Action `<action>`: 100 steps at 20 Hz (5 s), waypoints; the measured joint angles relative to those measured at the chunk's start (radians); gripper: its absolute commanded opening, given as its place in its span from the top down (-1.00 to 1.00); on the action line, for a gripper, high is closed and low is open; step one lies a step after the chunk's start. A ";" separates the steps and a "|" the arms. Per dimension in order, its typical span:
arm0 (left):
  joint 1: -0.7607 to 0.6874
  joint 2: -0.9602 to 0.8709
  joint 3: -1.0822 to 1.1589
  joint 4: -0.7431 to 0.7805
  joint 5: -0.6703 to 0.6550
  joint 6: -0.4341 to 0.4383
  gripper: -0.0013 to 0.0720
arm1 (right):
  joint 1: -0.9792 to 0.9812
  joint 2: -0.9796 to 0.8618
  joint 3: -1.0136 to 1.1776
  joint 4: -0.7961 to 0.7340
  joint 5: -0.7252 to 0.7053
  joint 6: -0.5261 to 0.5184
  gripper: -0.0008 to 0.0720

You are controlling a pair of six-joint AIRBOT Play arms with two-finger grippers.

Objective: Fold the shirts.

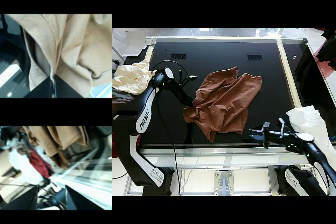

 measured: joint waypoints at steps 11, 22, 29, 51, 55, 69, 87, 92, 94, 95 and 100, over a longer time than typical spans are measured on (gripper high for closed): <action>0.000 0.000 0.000 0.000 -0.009 -0.023 0.93 | 0.430 -0.344 0.072 0.421 -0.350 -0.174 -0.10; 0.000 0.016 0.000 0.001 -0.026 -0.024 0.93 | 0.454 -0.412 0.167 0.427 -0.606 -0.259 0.93; 0.084 0.274 0.000 0.027 -0.009 -0.068 0.93 | 0.428 -0.180 0.411 0.180 -0.639 -0.545 0.94; 0.264 1.019 -0.001 -0.118 0.281 -0.315 0.93 | 0.409 0.026 1.464 -1.131 -0.318 -0.318 0.94; 0.264 0.735 -0.003 -0.151 0.085 -0.340 0.92 | 0.409 -0.309 1.492 -1.174 -0.403 -0.295 0.88; 0.535 0.255 -0.001 -0.715 0.325 -0.327 0.05 | 0.187 -0.693 1.658 -1.235 -0.455 -0.029 -0.24; 0.611 0.569 -0.937 -0.588 0.367 0.380 -0.27 | -0.161 -0.304 1.720 -1.189 0.250 -0.047 -0.25; 0.484 0.511 -0.955 -0.649 0.430 0.492 -0.34 | -0.163 -0.301 1.720 -1.157 0.282 -0.054 -0.25; 0.463 0.502 -0.958 -0.676 0.447 0.518 -0.34 | -0.163 -0.300 1.720 -1.151 0.297 -0.063 -0.25; 0.455 0.499 -0.958 -0.689 0.455 0.528 -0.34 | -0.163 -0.300 1.720 -1.149 0.303 -0.066 -0.25; 0.451 0.511 -0.959 -0.714 0.450 0.534 -0.34 | -0.163 -0.300 1.720 -1.143 0.326 -0.076 -0.25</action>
